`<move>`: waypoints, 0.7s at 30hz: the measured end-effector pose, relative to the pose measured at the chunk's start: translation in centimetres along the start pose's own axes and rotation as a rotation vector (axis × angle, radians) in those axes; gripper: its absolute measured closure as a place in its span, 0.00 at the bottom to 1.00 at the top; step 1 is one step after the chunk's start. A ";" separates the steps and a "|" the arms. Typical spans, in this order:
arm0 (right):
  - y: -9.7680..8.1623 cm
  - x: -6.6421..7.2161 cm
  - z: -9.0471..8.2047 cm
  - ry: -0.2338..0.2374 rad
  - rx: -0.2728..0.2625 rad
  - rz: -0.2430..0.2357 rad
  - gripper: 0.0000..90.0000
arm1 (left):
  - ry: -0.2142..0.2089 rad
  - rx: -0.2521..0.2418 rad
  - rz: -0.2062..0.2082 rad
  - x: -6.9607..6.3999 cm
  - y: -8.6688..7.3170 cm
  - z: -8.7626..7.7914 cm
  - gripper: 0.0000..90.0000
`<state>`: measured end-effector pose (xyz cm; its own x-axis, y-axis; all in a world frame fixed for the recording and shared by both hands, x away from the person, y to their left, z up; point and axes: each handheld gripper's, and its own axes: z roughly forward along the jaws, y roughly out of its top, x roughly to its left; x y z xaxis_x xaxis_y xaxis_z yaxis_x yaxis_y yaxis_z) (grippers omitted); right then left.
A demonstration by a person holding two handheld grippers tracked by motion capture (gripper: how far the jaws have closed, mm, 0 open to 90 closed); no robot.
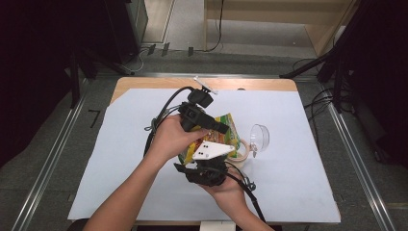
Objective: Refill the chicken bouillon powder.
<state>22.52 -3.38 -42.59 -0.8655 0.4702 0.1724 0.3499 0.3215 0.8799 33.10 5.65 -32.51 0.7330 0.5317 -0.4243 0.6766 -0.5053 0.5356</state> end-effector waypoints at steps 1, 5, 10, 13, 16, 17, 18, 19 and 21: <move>0.0 0.0 0.0 0.001 0.000 -0.001 0.74 | 0.001 0.000 0.001 0.0 0.0 0.0 0.82; 0.0 0.0 0.0 -0.001 0.003 -0.003 0.74 | 0.006 0.008 0.011 0.0 0.0 0.1 0.83; -0.1 0.0 0.1 -0.003 0.004 -0.009 0.74 | 0.002 0.009 0.019 -0.1 -0.1 0.0 0.81; -0.1 -0.1 0.1 -0.007 0.003 -0.013 0.74 | 0.004 0.011 0.026 -0.1 -0.1 0.0 0.80; 0.0 0.0 0.1 -0.003 0.006 -0.013 0.74 | 0.000 0.010 0.029 -0.1 -0.1 -0.1 0.80; 0.0 0.0 0.0 -0.006 0.005 -0.018 0.74 | 0.000 0.007 0.034 -0.2 -0.1 -0.1 0.79; 0.0 -0.1 0.0 -0.011 0.003 -0.023 0.74 | 0.002 0.011 0.041 -0.2 -0.1 -0.2 0.79; 0.0 -0.1 0.0 -0.012 0.001 -0.024 0.74 | 0.004 0.005 0.043 -0.3 -0.2 -0.2 0.78; 0.0 -0.1 0.0 -0.013 0.001 -0.023 0.74 | 0.015 0.006 0.041 -0.4 -0.1 -0.2 0.79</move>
<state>22.60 -3.41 -42.64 -0.8687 0.4732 0.1464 0.3303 0.3331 0.8831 32.74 5.64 -32.31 0.7591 0.5206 -0.3907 0.6463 -0.5310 0.5480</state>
